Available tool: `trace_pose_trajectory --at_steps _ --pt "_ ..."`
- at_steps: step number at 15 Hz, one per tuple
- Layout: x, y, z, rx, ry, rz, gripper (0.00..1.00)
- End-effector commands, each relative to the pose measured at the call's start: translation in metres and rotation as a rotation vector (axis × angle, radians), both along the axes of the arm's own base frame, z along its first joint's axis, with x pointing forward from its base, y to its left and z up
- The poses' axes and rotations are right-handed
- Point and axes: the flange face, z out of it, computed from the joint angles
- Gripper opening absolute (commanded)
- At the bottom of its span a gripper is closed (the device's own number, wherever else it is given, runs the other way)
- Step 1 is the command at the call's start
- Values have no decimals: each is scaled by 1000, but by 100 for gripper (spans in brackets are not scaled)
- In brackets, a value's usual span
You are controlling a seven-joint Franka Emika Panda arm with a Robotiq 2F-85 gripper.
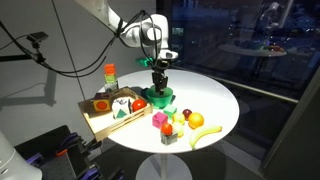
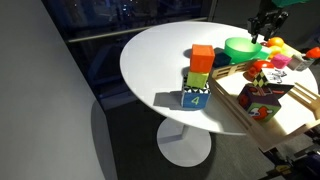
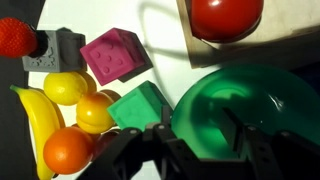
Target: Remove the green bowl from the blue block and put it on the table, remove the orange fruit on the gray block top and put it in the green bowl
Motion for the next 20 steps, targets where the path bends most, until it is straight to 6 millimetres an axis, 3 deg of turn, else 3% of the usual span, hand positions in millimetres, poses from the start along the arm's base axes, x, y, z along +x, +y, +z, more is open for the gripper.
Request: trace_pose_trajectory --at_steps 1,3,4,12,20 --pt "-6 2 11 11 3 10 83" --pt "-8 6 16 9 0 17 99" --pt "-9 8 20 10 -4 23 100" --pt "-21 47 65 8 -51 93 100" --pt "-51 101 92 43 -51 348 100"
